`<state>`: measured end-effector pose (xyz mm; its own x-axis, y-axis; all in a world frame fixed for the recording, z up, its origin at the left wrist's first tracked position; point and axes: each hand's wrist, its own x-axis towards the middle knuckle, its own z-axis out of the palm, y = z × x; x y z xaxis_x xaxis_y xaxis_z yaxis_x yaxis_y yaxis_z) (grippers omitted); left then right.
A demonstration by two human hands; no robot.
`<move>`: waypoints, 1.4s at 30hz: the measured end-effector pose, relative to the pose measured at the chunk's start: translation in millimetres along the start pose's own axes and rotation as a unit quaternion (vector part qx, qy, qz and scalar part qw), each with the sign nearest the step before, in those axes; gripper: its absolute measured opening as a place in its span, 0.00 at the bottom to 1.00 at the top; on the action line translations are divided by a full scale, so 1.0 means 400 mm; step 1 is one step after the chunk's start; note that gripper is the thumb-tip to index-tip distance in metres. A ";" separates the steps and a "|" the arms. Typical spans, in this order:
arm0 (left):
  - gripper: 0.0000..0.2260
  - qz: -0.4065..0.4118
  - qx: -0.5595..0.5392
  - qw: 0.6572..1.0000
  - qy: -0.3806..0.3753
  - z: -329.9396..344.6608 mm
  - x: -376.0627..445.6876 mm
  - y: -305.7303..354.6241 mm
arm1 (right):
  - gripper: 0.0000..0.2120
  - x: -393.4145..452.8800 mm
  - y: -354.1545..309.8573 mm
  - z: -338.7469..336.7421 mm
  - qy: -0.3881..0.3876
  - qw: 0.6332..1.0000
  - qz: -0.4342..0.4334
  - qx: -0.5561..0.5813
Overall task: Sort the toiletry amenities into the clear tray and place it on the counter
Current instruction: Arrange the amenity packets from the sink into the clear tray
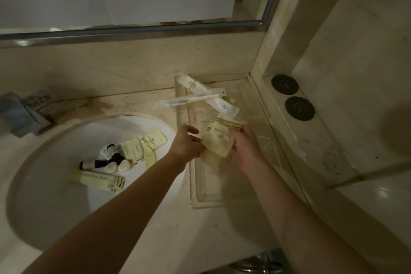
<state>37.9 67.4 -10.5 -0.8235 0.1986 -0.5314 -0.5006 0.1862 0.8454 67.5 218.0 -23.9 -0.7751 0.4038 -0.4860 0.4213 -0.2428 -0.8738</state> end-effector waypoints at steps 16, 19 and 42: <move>0.13 -0.022 0.291 0.956 0.026 0.032 -0.068 -0.088 | 0.08 -0.082 0.115 -0.072 0.025 0.976 0.024 -0.216; 0.11 -0.016 0.353 0.935 0.027 0.021 -0.083 -0.112 | 0.09 -0.101 0.146 -0.058 -0.010 0.970 0.033 -0.241; 0.12 -0.064 0.507 0.858 0.054 -0.292 -0.301 -0.286 | 0.12 -0.366 0.327 0.200 -0.308 0.885 0.045 -0.348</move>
<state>163.1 -90.0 -37.0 -0.8265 0.0354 -0.5619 -0.1433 0.9519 0.2707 198.3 56.7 -65.7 -0.7428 -0.1978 -0.6396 0.5167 0.4381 -0.7356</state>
